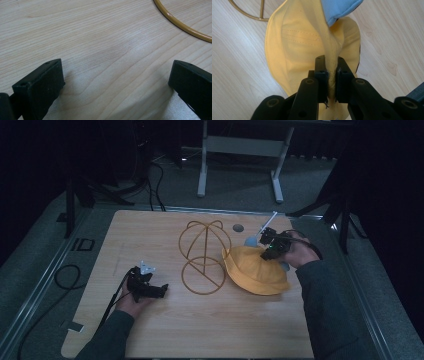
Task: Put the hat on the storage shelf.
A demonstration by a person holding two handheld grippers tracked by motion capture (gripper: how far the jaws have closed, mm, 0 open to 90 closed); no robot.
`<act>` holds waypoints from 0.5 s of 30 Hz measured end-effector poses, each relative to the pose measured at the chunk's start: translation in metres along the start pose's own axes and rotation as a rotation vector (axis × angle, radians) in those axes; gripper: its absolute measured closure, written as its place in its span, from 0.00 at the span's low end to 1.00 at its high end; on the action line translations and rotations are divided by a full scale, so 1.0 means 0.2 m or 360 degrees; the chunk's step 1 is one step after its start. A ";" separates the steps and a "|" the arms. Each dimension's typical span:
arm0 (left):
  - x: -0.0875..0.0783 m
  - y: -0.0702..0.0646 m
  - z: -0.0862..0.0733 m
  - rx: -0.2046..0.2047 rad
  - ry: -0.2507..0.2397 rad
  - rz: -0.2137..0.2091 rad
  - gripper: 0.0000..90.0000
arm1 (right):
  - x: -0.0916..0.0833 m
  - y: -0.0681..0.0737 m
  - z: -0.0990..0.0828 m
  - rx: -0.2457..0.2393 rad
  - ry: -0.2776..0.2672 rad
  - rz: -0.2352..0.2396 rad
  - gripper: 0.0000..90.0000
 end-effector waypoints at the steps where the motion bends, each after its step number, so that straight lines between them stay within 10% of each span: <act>1: 0.00 0.00 0.00 0.0000 0.0000 0.0000 0.00 | -0.01 0.00 0.00 0.0008 -0.0010 -0.0007 0.92; 15: 0.00 0.00 0.00 0.0000 0.0000 0.0000 0.00 | -0.10 -0.08 -0.04 0.0159 -0.0210 -0.0145 0.92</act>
Point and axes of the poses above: each handheld gripper's, and its own axes: x roughly forward along the jaws, z roughly out of its top, y roughly to its left, the point moved 6 cm from there along x, roughly forward along the jaws, and after that the axes turned 3 degrees about -y, right-handed, at the moved point
